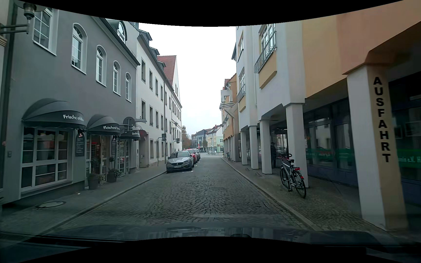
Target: Follow the waypoints while adhering to traffic rules and regulations
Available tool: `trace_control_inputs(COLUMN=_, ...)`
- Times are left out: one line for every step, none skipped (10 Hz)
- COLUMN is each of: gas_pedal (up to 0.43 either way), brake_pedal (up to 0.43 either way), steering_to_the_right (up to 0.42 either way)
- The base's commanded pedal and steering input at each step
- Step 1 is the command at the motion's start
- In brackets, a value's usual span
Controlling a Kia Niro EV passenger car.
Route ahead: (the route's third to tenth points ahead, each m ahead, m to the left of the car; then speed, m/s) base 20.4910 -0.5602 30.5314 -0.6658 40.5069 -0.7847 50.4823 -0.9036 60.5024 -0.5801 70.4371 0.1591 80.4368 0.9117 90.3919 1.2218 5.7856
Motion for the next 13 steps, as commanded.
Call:
trace_control_inputs(gas_pedal=0.118, brake_pedal=0.0, steering_to_the_right=-0.023)
trace_control_inputs(gas_pedal=0.118, brake_pedal=0.0, steering_to_the_right=-0.023)
trace_control_inputs(gas_pedal=0.118, brake_pedal=0.0, steering_to_the_right=-0.023)
trace_control_inputs(gas_pedal=0.118, brake_pedal=0.0, steering_to_the_right=-0.022)
trace_control_inputs(gas_pedal=0.11, brake_pedal=0.0, steering_to_the_right=-0.021)
trace_control_inputs(gas_pedal=0.11, brake_pedal=0.0, steering_to_the_right=-0.018)
trace_control_inputs(gas_pedal=0.11, brake_pedal=0.0, steering_to_the_right=-0.016)
trace_control_inputs(gas_pedal=0.11, brake_pedal=0.0, steering_to_the_right=-0.016)
trace_control_inputs(gas_pedal=0.11, brake_pedal=0.0, steering_to_the_right=-0.015)
trace_control_inputs(gas_pedal=0.11, brake_pedal=0.0, steering_to_the_right=-0.014)
trace_control_inputs(gas_pedal=0.11, brake_pedal=0.0, steering_to_the_right=-0.013)
trace_control_inputs(gas_pedal=0.11, brake_pedal=0.0, steering_to_the_right=-0.011)
trace_control_inputs(gas_pedal=0.098, brake_pedal=0.0, steering_to_the_right=-0.01)
